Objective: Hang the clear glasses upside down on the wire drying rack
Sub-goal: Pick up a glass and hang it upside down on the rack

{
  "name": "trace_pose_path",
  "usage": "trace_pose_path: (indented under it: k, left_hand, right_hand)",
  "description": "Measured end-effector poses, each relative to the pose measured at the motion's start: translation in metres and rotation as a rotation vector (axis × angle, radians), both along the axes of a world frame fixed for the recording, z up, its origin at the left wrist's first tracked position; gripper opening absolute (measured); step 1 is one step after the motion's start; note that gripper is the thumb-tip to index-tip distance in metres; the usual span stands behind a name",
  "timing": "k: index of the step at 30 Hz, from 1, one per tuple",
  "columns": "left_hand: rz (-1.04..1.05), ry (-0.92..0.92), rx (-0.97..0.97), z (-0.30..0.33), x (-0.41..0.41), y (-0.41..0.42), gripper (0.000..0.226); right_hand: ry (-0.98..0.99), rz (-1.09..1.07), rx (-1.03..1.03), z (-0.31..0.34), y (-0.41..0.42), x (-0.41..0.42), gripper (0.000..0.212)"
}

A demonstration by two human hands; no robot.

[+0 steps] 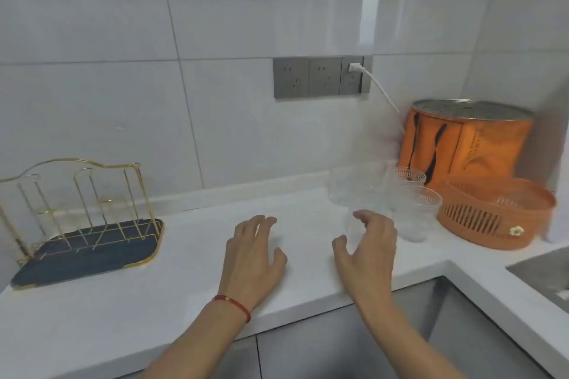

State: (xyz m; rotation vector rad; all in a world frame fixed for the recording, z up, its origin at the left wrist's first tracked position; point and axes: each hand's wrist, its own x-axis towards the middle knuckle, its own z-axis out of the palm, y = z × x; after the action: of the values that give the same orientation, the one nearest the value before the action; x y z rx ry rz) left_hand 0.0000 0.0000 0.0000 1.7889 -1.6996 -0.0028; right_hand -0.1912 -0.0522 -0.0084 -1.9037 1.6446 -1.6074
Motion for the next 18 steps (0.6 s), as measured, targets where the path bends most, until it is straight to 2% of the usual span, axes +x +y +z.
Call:
trace_pose_path:
  k: [3, 6, 8, 14, 16, 18]
  left_hand:
    - [0.045, -0.098, -0.008, -0.014, -0.008, 0.002, 0.052]
    - [0.025, -0.128, -0.063, -0.018, -0.010, 0.000, 0.046]
    - [0.024, -0.145, -0.060, -0.019, -0.007, -0.002, 0.047]
    - [0.015, -0.103, -0.071, -0.023, -0.008, -0.007, 0.055]
    - [-0.003, -0.056, -0.084, -0.024, -0.007, -0.007, 0.057]
    - [-0.042, 0.021, -0.075, -0.023, -0.007, -0.005, 0.060]
  right_hand:
    - [-0.191, -0.135, 0.135, -0.003, -0.012, -0.013, 0.079]
    - [-0.210, -0.042, 0.340, -0.004, -0.030, -0.013, 0.102]
    - [-0.142, -0.048, 0.369, -0.006, -0.042, -0.012, 0.102]
    - [-0.052, -0.175, 0.301, -0.013, -0.060, -0.014, 0.076]
    - [-0.028, -0.113, 0.230, -0.015, -0.055, -0.012, 0.078]
    - [0.012, 0.047, 0.164, -0.015, -0.047, -0.005, 0.079]
